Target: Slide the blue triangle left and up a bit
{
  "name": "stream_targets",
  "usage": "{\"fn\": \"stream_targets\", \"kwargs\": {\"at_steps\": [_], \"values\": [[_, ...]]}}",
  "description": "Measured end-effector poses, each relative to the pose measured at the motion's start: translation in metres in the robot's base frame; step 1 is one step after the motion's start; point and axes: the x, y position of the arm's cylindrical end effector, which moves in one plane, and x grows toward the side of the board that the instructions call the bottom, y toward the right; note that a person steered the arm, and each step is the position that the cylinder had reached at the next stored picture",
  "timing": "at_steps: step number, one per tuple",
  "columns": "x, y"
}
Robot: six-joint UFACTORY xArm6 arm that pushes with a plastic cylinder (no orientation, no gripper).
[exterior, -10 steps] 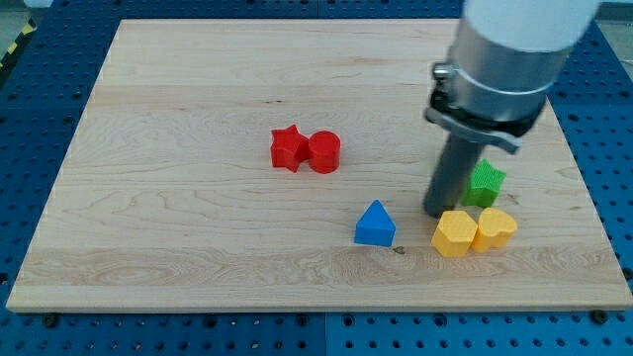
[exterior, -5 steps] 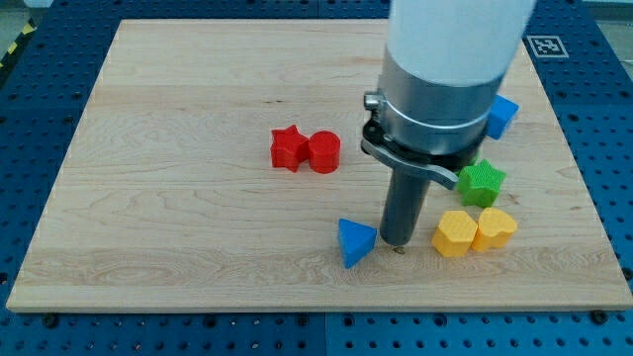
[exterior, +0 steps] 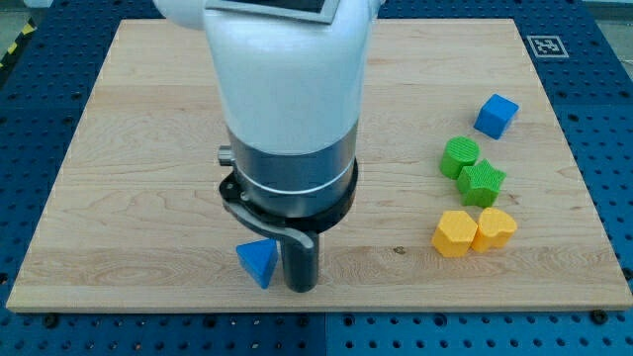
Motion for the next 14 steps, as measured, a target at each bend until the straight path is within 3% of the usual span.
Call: {"fn": "stream_targets", "kwargs": {"at_steps": [2, 3, 5, 9, 12, 14], "values": [[-0.008, -0.099], [-0.008, -0.114], [-0.002, -0.091], [-0.021, -0.120], [-0.021, -0.090], [-0.041, -0.090]]}}
